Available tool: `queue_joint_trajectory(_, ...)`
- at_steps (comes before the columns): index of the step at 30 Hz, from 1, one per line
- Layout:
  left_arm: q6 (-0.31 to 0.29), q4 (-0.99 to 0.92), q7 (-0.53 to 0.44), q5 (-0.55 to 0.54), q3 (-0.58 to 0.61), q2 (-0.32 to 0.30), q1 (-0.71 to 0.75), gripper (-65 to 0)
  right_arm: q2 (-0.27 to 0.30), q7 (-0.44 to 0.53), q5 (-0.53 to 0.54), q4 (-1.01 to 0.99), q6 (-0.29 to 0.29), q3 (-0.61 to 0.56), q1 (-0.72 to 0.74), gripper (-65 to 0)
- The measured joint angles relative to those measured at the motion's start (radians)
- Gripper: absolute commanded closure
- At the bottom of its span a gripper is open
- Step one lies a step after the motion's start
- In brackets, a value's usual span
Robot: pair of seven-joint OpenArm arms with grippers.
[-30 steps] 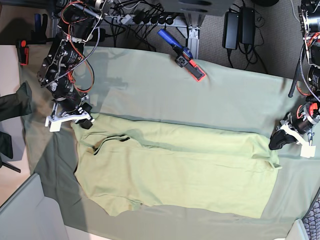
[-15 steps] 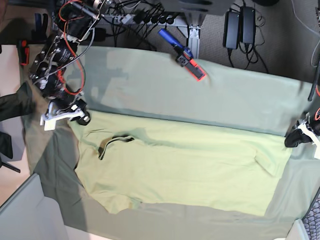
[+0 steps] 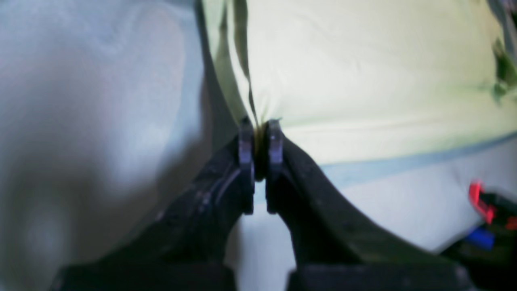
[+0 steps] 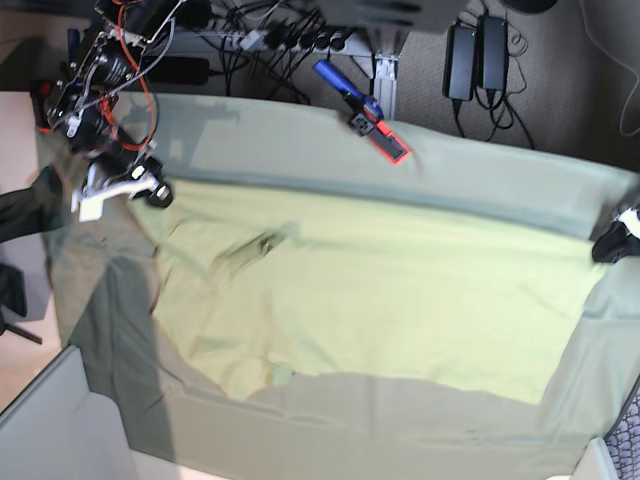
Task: Fold the T-shirt properly
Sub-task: 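Release the shirt and move both grippers to the folded edge corners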
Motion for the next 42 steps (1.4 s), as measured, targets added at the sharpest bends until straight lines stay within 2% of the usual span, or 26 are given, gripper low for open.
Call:
queue_joint_trajectory(4,-0.002,0.099,0.002,-0.002,-0.078,0.0,0.094,0.0,-0.002,-0.008,0.004,0.06,0.002,0.025,-0.061,0.0)
queue_joint_trajectory(9,-0.009,0.125,0.015,-0.045,-0.152,0.0,0.18,0.0,-0.002,-0.01,0.036,0.089,0.005,0.067,-0.134,0.0)
queue_joint_trajectory(19,-0.008,0.125,0.014,-0.063,-0.158,0.01,0.237,0.0,-0.002,-0.012,0.068,0.09,0.012,0.108,-0.223,0.0)
queue_joint_trajectory(20,-0.008,0.125,0.013,-0.063,-0.158,0.011,0.237,-1.2,-0.001,-0.012,0.067,0.09,0.012,0.108,-0.223,0.0)
queue_joint_trajectory(22,-0.008,0.125,0.011,-0.063,-0.158,0.011,0.237,-17.5,-0.001,-0.009,0.057,0.09,0.012,0.108,-0.223,0.0)
queue_joint_trajectory(23,-0.007,0.125,0.009,-0.057,-0.159,0.01,0.237,-25.4,-0.001,-0.003,0.05,0.09,0.012,0.109,-0.223,-4.3)
queue_joint_trajectory(24,-0.002,0.125,0.006,-0.052,-0.164,0.01,0.238,-31.2,0.0,0.005,0.034,0.09,0.013,0.11,-0.223,-16.0)
queue_joint_trajectory(26,0.001,0.125,0.003,-0.048,-0.166,0.004,0.24,-34.4,0.005,0.018,0.032,0.096,0.013,0.116,-0.223,-38.1)
queue_joint_trajectory(27,0.0,0.125,0.003,-0.04,-0.166,0.003,0.24,-34.4,0.007,0.023,0.035,0.098,0.013,0.117,-0.223,-44.2)
queue_joint_trajectory(31,0.0,0.125,0.0,-0.03,-0.179,0.006,0.24,-34.4,0.007,0.032,0.019,0.1,0.013,0.12,-0.22,-44.5)
queue_joint_trajectory(35,0.001,0.125,-0.045,-0.034,-0.23,0.003,0.233,-34.4,0.006,0.032,0.009,0.099,0.014,0.146,-0.22,-44.5)
queue_joint_trajectory(42,0.005,0.124,-0.051,-0.006,-0.201,0.0,0.074,-34.3,0.026,0.043,-0.016,0.094,0.015,0.199,-0.222,-44.4)
